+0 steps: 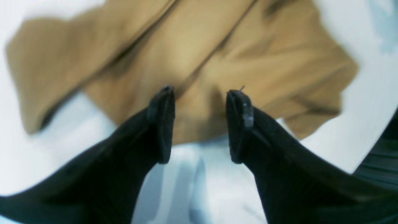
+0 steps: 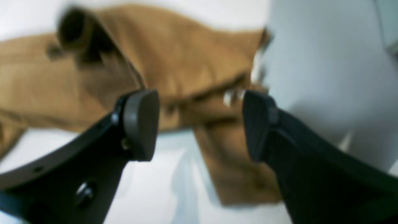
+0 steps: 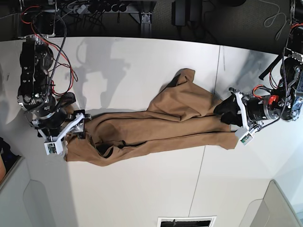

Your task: Layout the t-shirt on the table in an organized manner, then fold the t-shirt properly

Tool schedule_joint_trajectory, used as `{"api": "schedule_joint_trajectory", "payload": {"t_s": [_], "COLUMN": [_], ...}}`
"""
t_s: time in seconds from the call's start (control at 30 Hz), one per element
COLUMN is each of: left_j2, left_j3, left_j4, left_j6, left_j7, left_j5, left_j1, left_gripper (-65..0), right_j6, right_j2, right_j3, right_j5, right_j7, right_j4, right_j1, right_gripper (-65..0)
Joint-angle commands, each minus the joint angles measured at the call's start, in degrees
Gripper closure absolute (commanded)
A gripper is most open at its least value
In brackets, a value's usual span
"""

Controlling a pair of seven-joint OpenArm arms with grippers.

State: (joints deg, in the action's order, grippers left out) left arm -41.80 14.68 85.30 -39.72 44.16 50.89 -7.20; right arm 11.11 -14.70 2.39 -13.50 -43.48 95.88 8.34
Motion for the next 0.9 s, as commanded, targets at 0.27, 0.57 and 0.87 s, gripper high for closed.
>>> {"api": "schedule_joint_trajectory", "payload": {"t_s": [0.27, 0.57, 0.87], "left_j2": [0.8, 8.9, 14.1], "left_j3": [-0.4, -0.5, -0.5], "left_j4": [8.4, 9.4, 9.4], "left_j6": [-0.3, -0.3, -0.3], "left_j7": [-0.6, -0.7, -3.9], "left_j5": [0.7, -3.9, -12.6], "left_j1": [7.4, 12.9, 12.9], "left_gripper": [-29.7, -29.7, -29.7], "right_j6": [-2.0, -3.5, -3.4], "right_j2": [-0.5, -0.5, -0.3], "right_j3": [2.3, 9.0, 9.2], "right_j5": [5.2, 4.6, 2.5], "right_j7": [2.8, 4.5, 8.2], "right_j4": [0.9, -0.4, -6.8], "right_j1": [-5.2, -7.1, -7.1], "right_gripper": [-41.4, -41.4, -41.4]}}
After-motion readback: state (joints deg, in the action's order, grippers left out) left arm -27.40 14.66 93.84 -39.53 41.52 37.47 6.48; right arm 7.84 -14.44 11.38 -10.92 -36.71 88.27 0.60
